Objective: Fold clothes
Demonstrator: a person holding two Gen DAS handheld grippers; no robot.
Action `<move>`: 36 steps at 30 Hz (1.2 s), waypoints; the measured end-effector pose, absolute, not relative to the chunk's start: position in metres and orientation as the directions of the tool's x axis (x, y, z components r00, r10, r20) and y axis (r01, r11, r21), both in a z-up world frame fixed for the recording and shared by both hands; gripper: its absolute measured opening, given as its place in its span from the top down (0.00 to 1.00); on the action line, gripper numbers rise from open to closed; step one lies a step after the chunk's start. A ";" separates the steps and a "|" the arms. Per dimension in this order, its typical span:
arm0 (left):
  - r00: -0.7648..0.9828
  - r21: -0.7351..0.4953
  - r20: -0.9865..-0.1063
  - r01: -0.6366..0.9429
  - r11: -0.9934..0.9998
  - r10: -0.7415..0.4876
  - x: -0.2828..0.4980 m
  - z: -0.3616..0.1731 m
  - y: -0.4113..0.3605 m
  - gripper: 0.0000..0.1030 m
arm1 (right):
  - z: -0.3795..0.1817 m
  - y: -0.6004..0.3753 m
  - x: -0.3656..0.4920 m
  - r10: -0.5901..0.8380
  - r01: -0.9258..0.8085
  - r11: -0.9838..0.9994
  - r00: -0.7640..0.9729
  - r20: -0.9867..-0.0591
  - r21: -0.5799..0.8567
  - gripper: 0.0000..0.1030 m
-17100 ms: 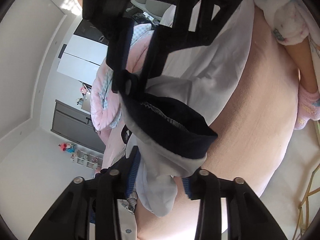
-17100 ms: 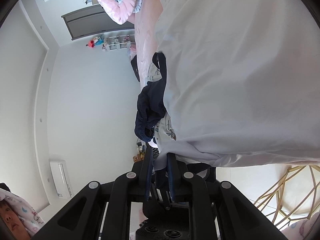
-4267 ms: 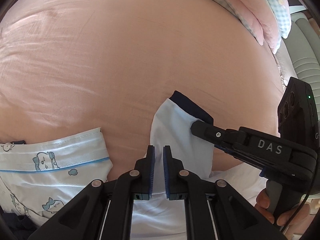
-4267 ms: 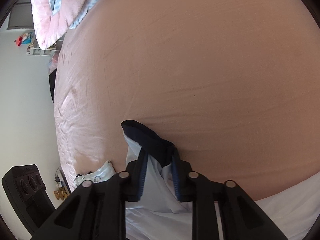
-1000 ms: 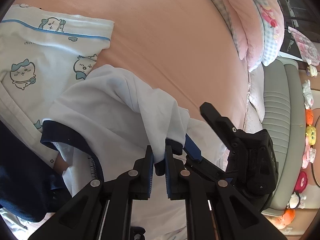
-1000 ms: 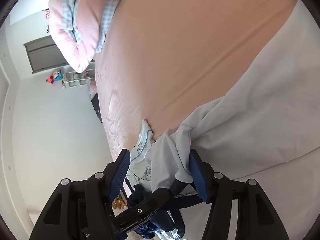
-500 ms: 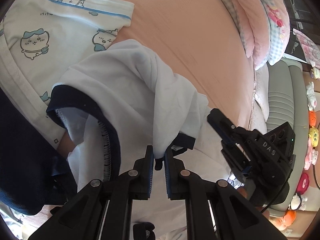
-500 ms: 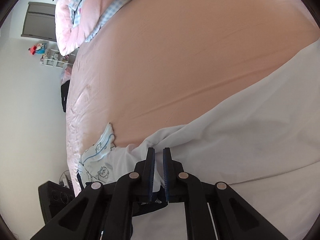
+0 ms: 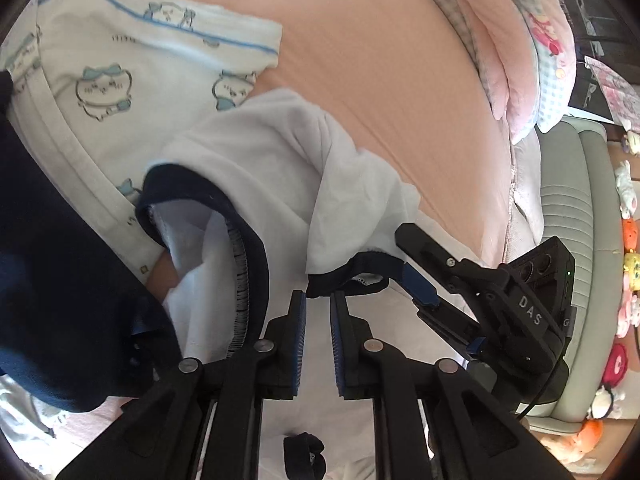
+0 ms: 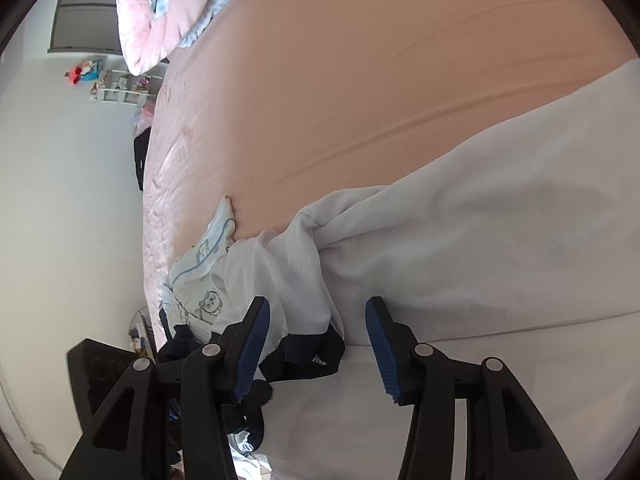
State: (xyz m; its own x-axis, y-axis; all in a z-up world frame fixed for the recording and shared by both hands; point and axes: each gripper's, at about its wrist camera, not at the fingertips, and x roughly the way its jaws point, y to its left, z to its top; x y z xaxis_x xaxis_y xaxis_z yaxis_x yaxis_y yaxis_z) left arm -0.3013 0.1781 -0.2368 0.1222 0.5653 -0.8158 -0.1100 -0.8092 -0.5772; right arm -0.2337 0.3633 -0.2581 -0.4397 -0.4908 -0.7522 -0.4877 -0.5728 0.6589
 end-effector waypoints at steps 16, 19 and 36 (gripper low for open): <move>0.086 -0.574 -0.818 -0.151 -0.804 0.568 -0.301 -0.232 0.204 0.25 | -0.257 0.357 -0.236 -0.489 -0.455 -0.574 -0.475 -0.731 0.680 0.52; 0.051 -0.581 -0.812 -0.165 -0.797 0.582 -0.295 -0.221 0.200 0.25 | -0.262 0.363 -0.232 -0.505 -0.467 -0.534 -0.493 -0.709 0.705 0.52; 0.020 -0.620 -0.784 -0.083 -0.781 0.620 -0.290 -0.235 0.195 0.25 | -0.263 0.354 -0.229 -0.435 -0.358 -0.666 -0.527 -0.730 0.655 0.48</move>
State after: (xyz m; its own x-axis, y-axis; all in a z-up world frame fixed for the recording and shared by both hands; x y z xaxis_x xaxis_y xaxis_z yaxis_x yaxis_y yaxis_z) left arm -0.2902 0.1949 -0.2352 0.0201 0.6203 -0.7841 -0.0830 -0.7805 -0.6196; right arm -0.2286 0.3539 -0.2630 -0.5270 -0.4350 -0.7301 -0.3580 -0.6655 0.6549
